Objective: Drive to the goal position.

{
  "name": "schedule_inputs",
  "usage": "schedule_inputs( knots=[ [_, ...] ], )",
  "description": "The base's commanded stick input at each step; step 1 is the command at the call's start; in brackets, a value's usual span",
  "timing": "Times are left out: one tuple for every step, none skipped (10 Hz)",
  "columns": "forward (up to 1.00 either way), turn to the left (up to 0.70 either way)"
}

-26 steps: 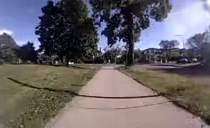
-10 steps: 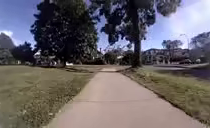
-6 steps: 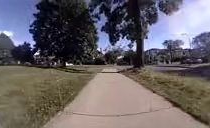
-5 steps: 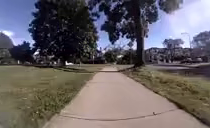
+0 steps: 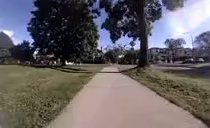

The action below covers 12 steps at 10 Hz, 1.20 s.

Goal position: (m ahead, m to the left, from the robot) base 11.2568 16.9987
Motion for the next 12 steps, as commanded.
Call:
schedule_inputs(
  knots=[
    [1.0, 0.0],
    [1.0, 0.0],
    [1.0, 0.0],
    [1.0, 0.0],
    [1.0, 0.0],
    [1.0, 0.0],
    [1.0, 0.0],
    [1.0, 0.0],
    [1.0, 0.0],
    [1.0, 0.0],
    [1.0, 0.0],
    [1.0, -0.2]
  ],
)
